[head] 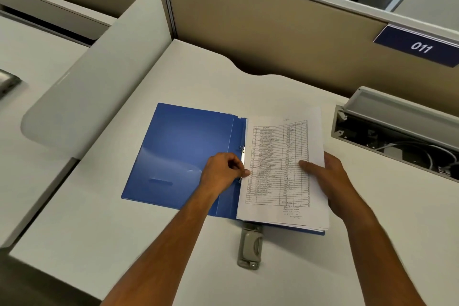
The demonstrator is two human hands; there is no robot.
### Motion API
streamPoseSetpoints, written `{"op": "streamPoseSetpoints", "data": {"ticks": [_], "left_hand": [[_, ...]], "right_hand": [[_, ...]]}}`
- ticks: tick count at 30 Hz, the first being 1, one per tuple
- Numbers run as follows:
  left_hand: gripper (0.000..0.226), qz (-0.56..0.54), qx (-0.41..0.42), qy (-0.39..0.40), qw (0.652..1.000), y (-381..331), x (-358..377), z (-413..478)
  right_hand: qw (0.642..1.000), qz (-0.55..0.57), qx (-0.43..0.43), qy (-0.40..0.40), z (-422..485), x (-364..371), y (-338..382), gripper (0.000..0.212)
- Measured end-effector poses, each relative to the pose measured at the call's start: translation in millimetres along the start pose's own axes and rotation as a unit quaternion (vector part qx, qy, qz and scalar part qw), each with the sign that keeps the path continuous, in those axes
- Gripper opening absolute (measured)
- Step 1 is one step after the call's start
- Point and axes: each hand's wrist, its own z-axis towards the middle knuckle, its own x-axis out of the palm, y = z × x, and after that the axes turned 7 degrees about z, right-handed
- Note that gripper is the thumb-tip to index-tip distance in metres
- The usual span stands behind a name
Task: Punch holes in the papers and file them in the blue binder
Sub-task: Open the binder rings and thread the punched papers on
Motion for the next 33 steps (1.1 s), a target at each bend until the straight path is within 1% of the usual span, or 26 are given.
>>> {"op": "streamPoseSetpoints", "data": {"ticks": [4, 8, 11, 15, 19, 23, 25, 28, 33], "left_hand": [[0.015, 0.007, 0.012, -0.039, 0.999, 7.9, 4.4, -5.9], [0.014, 0.015, 0.009, -0.033, 0.999, 8.9, 7.1, -5.2], [0.017, 0.004, -0.015, -0.038, 0.999, 3.6, 3.5, 3.4], [0.020, -0.077, -0.052, -0.088, 0.992, -12.4, 0.1, 20.5], [0.023, -0.162, -0.113, -0.075, 0.978, -23.6, 4.5, 30.2], [0.021, -0.297, -0.189, -0.049, 0.935, -23.4, 12.3, 32.8], [0.024, -0.342, -0.203, -0.033, 0.917, -25.1, 15.4, 32.9], [0.030, -0.372, -0.208, -0.015, 0.905, -29.1, 15.3, 33.5], [0.036, -0.374, -0.212, -0.006, 0.903, -28.8, 17.5, 36.3]], "right_hand": [[1.000, 0.005, -0.006, 0.006, -1.7, 1.9, 1.4, 0.038], [1.000, 0.007, -0.013, 0.006, -1.2, 2.3, 4.2, 0.039], [1.000, 0.000, -0.011, -0.001, -1.1, 1.3, 1.7, 0.039], [1.000, -0.002, -0.014, 0.001, -1.6, 5.3, 0.8, 0.038], [1.000, -0.007, -0.024, 0.002, -0.2, 10.7, 3.5, 0.037], [0.999, -0.013, -0.030, -0.005, 0.5, 9.9, 2.5, 0.038], [0.999, -0.015, -0.031, -0.007, 0.5, 8.8, 0.9, 0.038], [0.999, -0.014, -0.037, -0.014, 0.1, 5.8, -0.1, 0.038], [0.999, -0.003, -0.029, -0.027, 1.4, -0.3, -4.9, 0.036]]}}
